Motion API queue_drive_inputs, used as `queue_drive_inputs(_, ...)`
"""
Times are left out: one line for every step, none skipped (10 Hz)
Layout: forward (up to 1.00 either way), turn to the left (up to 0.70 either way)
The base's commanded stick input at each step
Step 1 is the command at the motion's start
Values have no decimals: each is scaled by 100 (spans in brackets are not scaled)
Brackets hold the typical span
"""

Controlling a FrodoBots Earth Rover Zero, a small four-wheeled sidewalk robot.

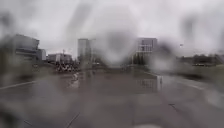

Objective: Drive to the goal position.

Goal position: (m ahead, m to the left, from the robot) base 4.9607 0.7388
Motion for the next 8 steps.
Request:
queue_drive_inputs(7,0)
queue_drive_inputs(7,0)
queue_drive_inputs(7,0)
queue_drive_inputs(7,0)
queue_drive_inputs(7,0)
queue_drive_inputs(7,0)
queue_drive_inputs(7,0)
queue_drive_inputs(7,0)
